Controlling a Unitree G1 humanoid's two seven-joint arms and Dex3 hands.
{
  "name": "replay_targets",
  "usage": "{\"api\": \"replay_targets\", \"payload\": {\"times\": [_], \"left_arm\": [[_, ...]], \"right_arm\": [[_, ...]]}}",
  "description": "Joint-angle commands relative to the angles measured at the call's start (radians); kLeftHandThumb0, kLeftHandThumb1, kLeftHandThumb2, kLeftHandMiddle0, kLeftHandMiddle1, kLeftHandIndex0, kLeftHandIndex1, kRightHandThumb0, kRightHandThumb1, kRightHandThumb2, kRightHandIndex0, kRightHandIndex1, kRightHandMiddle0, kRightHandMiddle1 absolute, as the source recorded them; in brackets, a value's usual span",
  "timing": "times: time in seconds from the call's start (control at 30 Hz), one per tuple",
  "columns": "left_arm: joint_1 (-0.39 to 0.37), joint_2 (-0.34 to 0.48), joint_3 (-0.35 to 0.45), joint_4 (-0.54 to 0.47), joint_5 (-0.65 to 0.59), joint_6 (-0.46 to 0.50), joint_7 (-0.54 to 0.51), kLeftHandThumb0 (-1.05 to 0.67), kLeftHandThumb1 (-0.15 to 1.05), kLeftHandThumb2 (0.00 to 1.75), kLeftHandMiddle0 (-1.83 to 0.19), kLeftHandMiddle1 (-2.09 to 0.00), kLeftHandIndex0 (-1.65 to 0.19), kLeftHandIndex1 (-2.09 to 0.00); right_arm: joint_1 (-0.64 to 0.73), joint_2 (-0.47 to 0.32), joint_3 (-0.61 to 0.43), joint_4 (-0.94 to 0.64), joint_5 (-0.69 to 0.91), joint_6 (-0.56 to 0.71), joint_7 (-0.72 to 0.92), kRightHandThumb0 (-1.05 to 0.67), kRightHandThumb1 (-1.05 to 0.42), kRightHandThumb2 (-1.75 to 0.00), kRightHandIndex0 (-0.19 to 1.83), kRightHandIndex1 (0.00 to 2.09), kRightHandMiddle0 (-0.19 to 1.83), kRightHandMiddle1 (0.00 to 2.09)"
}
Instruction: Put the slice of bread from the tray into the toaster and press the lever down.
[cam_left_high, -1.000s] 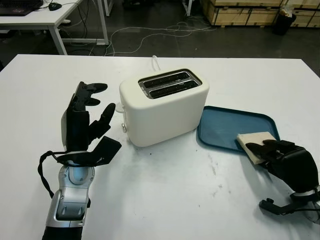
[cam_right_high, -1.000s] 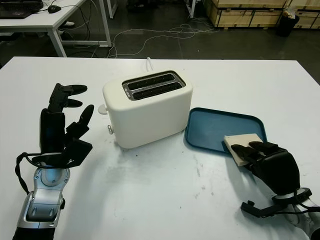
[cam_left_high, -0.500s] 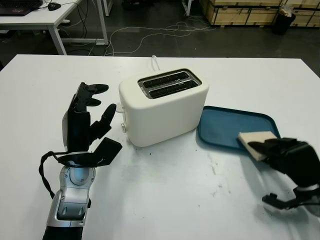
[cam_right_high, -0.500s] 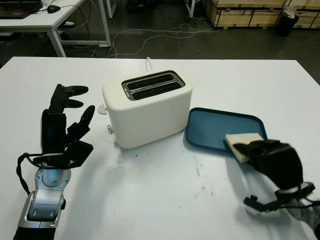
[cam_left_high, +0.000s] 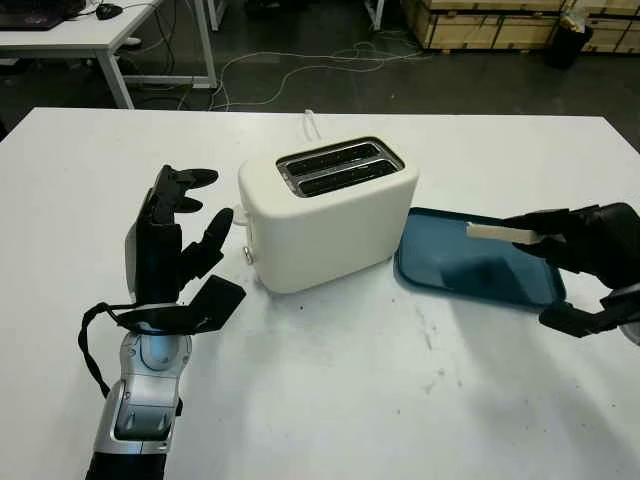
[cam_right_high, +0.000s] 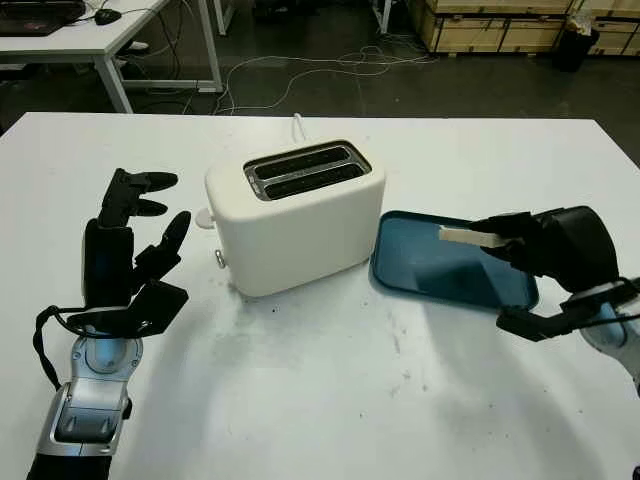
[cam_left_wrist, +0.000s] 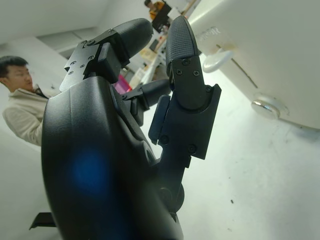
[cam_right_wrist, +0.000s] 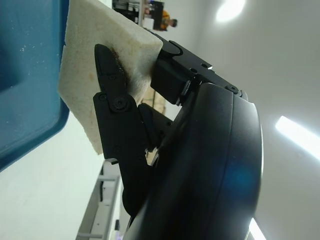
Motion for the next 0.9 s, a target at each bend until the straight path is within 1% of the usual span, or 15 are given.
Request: {"api": "replay_targets", "payload": {"times": [0.0, 0.03, 0.1, 0.2, 0.3, 0.33, 0.37, 0.43, 0.47, 0.53, 0.63, 0.73, 0.8, 0.87], "left_arm": [[-0.003, -0.002, -0.002, -0.009, 0.005, 0.009, 0.001, -0.58, 0.92, 0.52, -0.20, -1.43, -0.16, -1.12], [-0.002, -0.001, -0.002, -0.009, 0.006, 0.006, 0.002, -0.57, 0.92, 0.52, -0.20, -1.43, -0.17, -1.12], [-0.003, 0.004, -0.002, -0.001, 0.006, -0.007, 0.005, -0.57, 0.92, 0.52, -0.20, -1.42, -0.17, -1.12], [-0.003, 0.002, -0.001, -0.001, 0.003, -0.006, 0.006, -0.57, 0.92, 0.52, -0.21, -1.42, -0.17, -1.12], [-0.003, 0.000, -0.002, -0.007, 0.005, 0.001, 0.005, -0.57, 0.92, 0.52, -0.20, -1.41, -0.17, -1.11], [-0.002, -0.002, -0.002, -0.008, 0.003, 0.003, 0.004, -0.57, 0.92, 0.52, -0.20, -1.41, -0.17, -1.11], [-0.001, -0.003, -0.001, -0.012, 0.001, 0.008, 0.001, -0.58, 0.92, 0.52, -0.20, -1.41, -0.17, -1.11], [-0.001, -0.002, 0.000, -0.015, 0.007, 0.013, 0.003, -0.58, 0.92, 0.52, -0.20, -1.41, -0.17, -1.10], [-0.001, 0.000, 0.000, -0.014, 0.009, 0.011, 0.004, -0.58, 0.92, 0.51, -0.21, -1.41, -0.17, -1.10], [-0.001, 0.002, 0.001, -0.017, 0.014, 0.014, 0.005, -0.57, 0.92, 0.51, -0.21, -1.41, -0.18, -1.10], [-0.001, 0.002, 0.003, -0.021, 0.017, 0.024, 0.006, -0.57, 0.92, 0.52, -0.22, -1.39, -0.18, -1.08], [-0.004, -0.001, 0.006, -0.016, 0.004, 0.014, 0.007, -0.57, 0.92, 0.51, -0.22, -1.39, -0.19, -1.07], [-0.007, 0.001, 0.007, -0.007, -0.001, 0.000, 0.011, -0.56, 0.92, 0.51, -0.22, -1.40, -0.19, -1.07], [-0.005, 0.002, 0.006, -0.012, 0.008, 0.009, 0.012, -0.58, 0.92, 0.51, -0.21, -1.40, -0.19, -1.08]], "right_arm": [[-0.043, -0.015, -0.021, -0.004, 0.038, -0.021, 0.032, -0.33, -0.91, -0.01, 0.83, 1.29, 1.06, 0.00], [-0.058, -0.017, -0.023, -0.001, 0.044, -0.029, 0.054, -0.33, -0.91, -0.01, 0.73, 1.47, 1.06, 0.00], [-0.096, -0.027, -0.024, 0.003, 0.056, -0.032, 0.117, -0.33, -0.92, -0.01, 0.66, 1.57, 1.05, 0.00], [-0.191, -0.039, -0.027, 0.024, 0.093, -0.035, 0.247, -0.33, -0.92, -0.03, 0.70, 1.45, 1.06, 0.00], [-0.326, -0.039, -0.026, 0.076, 0.163, -0.019, 0.464, -0.31, -0.92, -0.02, 0.73, 1.44, 1.07, 0.00], [-0.372, -0.033, -0.030, 0.098, 0.200, -0.019, 0.544, -0.30, -0.92, -0.02, 0.76, 1.31, 1.07, 0.00], [-0.425, -0.025, -0.035, 0.112, 0.236, -0.002, 0.629, -0.29, -0.92, -0.03, 0.83, 1.06, 1.07, 0.00], [-0.528, -0.007, -0.044, 0.140, 0.294, 0.042, 0.779, -0.29, -0.92, -0.06, 1.13, 0.36, 1.09, 0.01], [-0.578, 0.006, -0.049, 0.153, 0.322, 0.070, 0.850, -0.29, -0.92, -0.07, 1.19, 0.23, 1.10, 0.01], [-0.682, 0.037, -0.057, 0.177, 0.375, 0.104, 0.982, -0.29, -0.92, -0.06, 1.26, 0.12, 1.12, 0.01], [-0.828, 0.084, -0.053, 0.201, 0.408, 0.145, 1.123, -0.27, -0.92, -0.03, 1.31, 0.09, 1.16, 0.02], [-0.957, 0.146, -0.019, 0.219, 0.378, 0.163, 1.177, -0.28, -0.89, -0.01, 1.37, 0.09, 1.21, 0.04], [-1.021, 0.192, 0.017, 0.217, 0.341, 0.200, 1.188, -0.27, -0.87, 0.00, 1.39, 0.08, 1.22, 0.04], [-1.063, 0.230, 0.042, 0.228, 0.318, 0.219, 1.195, -0.27, -0.84, 0.00, 1.40, 0.07, 1.21, 0.02]]}}
